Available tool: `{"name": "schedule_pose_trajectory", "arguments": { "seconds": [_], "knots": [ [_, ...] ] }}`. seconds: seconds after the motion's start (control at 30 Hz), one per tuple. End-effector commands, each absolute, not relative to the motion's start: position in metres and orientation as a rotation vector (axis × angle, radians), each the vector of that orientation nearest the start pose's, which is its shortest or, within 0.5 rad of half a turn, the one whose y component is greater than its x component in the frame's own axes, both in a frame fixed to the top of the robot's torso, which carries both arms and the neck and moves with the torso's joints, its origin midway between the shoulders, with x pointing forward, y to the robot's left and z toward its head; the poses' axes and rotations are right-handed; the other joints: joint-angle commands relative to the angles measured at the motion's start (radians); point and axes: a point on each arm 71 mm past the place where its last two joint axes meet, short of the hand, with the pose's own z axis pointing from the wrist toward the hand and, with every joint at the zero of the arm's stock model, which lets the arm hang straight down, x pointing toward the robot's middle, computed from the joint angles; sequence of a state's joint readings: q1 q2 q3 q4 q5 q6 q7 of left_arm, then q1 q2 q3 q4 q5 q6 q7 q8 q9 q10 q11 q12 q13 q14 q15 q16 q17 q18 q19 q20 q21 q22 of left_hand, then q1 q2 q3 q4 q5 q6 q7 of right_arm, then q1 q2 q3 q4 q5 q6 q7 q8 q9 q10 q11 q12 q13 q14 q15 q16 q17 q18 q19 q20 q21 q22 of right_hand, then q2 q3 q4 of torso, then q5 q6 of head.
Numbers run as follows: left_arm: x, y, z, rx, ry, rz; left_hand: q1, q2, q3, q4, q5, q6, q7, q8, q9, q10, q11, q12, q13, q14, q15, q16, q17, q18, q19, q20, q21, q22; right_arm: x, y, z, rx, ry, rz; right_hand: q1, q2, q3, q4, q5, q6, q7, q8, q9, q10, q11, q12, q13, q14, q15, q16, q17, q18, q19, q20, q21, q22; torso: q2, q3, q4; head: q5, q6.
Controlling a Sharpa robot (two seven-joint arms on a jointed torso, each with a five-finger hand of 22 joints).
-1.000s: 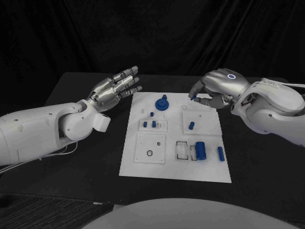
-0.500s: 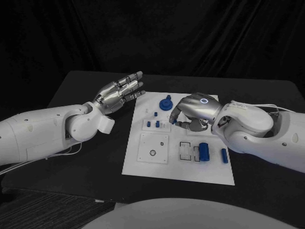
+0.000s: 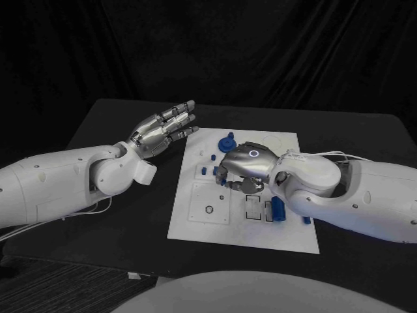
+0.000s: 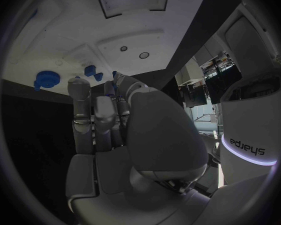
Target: Assemble the parts on the task board
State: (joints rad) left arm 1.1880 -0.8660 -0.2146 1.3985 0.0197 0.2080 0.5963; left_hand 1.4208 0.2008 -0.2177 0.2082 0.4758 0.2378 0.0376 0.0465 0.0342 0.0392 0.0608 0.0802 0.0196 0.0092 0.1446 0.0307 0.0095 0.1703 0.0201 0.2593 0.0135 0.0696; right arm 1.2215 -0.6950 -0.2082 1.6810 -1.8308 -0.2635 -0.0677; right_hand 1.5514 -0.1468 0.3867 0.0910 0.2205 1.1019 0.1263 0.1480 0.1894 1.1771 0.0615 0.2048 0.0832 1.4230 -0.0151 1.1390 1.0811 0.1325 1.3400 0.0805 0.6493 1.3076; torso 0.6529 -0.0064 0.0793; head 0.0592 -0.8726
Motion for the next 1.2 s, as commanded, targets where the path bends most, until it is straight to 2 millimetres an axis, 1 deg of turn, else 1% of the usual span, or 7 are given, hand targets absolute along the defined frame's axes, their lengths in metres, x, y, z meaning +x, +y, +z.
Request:
{"name": "schedule_pose_trajectory", "arguments": {
  "seconds": [0.03, 0.23, 0.33, 0.5, 0.6, 0.77, 1.2],
  "knots": [
    [0.469, 0.238, -0.234, -1.038, 1.521, -1.958, -0.004, 0.006, -0.003, 0.003, -0.004, 0.002, 0.007, 0.005, 0.001, -0.005, 0.004, 0.004, 0.001, 0.001, -0.007, -0.003, -0.001, 0.008, -0.002, -0.003, -0.002, -0.001, 0.406, -0.079, -0.223, -0.815, 1.606, 0.740, 0.001, -0.011, 0.007, 0.000, 0.006, -0.010, 0.000, -0.004, 0.001, 0.006, 0.001, -0.001, 0.001, -0.005, -0.003, -0.005, -0.002, 0.012, -0.009, 0.000, -0.005, 0.073, -0.004, -0.0022, 0.0012, 0.003, 0.000],
    [0.469, 0.237, -0.234, -1.038, 1.525, -1.959, -0.004, 0.006, -0.003, 0.003, -0.004, 0.003, 0.008, 0.005, 0.001, -0.005, 0.004, 0.004, 0.001, 0.001, -0.007, -0.003, -0.001, 0.008, -0.001, -0.003, -0.001, 0.000, 0.406, -0.076, -0.229, -0.819, 1.623, 0.741, 0.001, -0.012, 0.008, 0.000, 0.007, -0.011, 0.000, -0.005, 0.001, 0.007, 0.001, -0.001, 0.001, -0.006, -0.003, -0.005, -0.003, 0.012, -0.010, 0.000, -0.008, 0.073, -0.005, -0.0034, 0.0027, 0.003, 0.000],
    [0.469, 0.237, -0.234, -1.038, 1.526, -1.960, -0.004, 0.006, -0.003, 0.004, -0.004, 0.004, 0.010, 0.006, 0.001, -0.005, 0.002, 0.005, 0.001, 0.001, -0.007, -0.002, -0.001, 0.008, -0.001, -0.003, -0.001, 0.001, 0.406, -0.075, -0.231, -0.821, 1.628, 0.742, 0.000, -0.013, 0.009, -0.001, 0.007, -0.012, 0.000, -0.006, 0.001, 0.008, 0.002, -0.001, 0.001, -0.007, -0.003, -0.007, -0.004, 0.012, -0.011, 0.000, -0.010, 0.072, -0.004, -0.0024, 0.0043, 0.002, 0.000],
    [0.468, 0.236, -0.234, -1.039, 1.529, -1.961, -0.003, 0.007, -0.003, 0.003, -0.001, 0.006, 0.015, 0.007, 0.001, -0.005, -0.001, 0.005, 0.001, 0.001, -0.006, -0.001, 0.000, 0.009, -0.001, -0.003, -0.001, 0.002, 0.405, -0.075, -0.235, -0.823, 1.641, 0.741, -0.001, -0.013, 0.010, -0.002, 0.007, -0.013, 0.000, -0.007, 0.001, 0.008, 0.002, -0.001, 0.002, -0.008, -0.003, -0.008, -0.006, 0.013, -0.013, 0.000, -0.012, 0.072, -0.002, -0.0021, 0.0032, 0.004, 0.000],
    [0.468, 0.237, -0.234, -1.040, 1.531, -1.962, -0.003, 0.007, -0.003, 0.002, -0.001, 0.008, 0.018, 0.008, 0.002, -0.005, -0.002, 0.006, 0.001, 0.001, -0.005, -0.001, 0.000, 0.009, -0.001, -0.003, -0.001, 0.002, 0.405, -0.075, -0.238, -0.824, 1.649, 0.739, -0.002, -0.014, 0.010, -0.002, 0.007, -0.014, 0.001, -0.008, 0.001, 0.009, 0.002, -0.001, 0.002, -0.009, -0.002, -0.009, -0.007, 0.013, -0.013, 0.000, -0.013, 0.072, -0.002, -0.0026, 0.0027, 0.005, 0.000],
    [0.468, 0.236, -0.234, -1.040, 1.534, -1.963, -0.002, 0.007, -0.003, 0.002, 0.000, 0.010, 0.020, 0.009, 0.002, -0.006, -0.003, 0.006, 0.001, 0.001, -0.004, -0.001, 0.000, 0.009, -0.001, -0.003, -0.001, 0.002, 0.406, -0.076, -0.241, -0.823, 1.656, 0.737, -0.002, -0.014, 0.011, -0.003, 0.008, -0.014, 0.001, -0.008, 0.001, 0.010, 0.001, 0.000, 0.002, -0.009, -0.002, -0.009, -0.006, 0.013, -0.014, 0.001, -0.014, 0.071, -0.004, -0.0025, 0.0021, 0.008, 0.000],
    [0.469, 0.236, -0.235, -1.039, 1.532, -1.965, 0.000, 0.008, -0.003, 0.000, 0.002, 0.015, 0.025, 0.012, 0.003, -0.007, -0.008, 0.006, 0.000, 0.002, -0.001, 0.002, 0.000, 0.009, 0.001, -0.002, 0.001, 0.008, 0.402, -0.076, -0.245, -0.820, 1.660, 0.749, -0.003, -0.015, 0.013, -0.004, 0.008, -0.015, 0.001, -0.010, 0.001, 0.013, 0.001, 0.001, 0.003, -0.011, -0.003, -0.011, -0.008, 0.013, -0.016, 0.001, -0.014, 0.071, -0.005, -0.0025, 0.0016, 0.007, 0.000]
  ]
}}
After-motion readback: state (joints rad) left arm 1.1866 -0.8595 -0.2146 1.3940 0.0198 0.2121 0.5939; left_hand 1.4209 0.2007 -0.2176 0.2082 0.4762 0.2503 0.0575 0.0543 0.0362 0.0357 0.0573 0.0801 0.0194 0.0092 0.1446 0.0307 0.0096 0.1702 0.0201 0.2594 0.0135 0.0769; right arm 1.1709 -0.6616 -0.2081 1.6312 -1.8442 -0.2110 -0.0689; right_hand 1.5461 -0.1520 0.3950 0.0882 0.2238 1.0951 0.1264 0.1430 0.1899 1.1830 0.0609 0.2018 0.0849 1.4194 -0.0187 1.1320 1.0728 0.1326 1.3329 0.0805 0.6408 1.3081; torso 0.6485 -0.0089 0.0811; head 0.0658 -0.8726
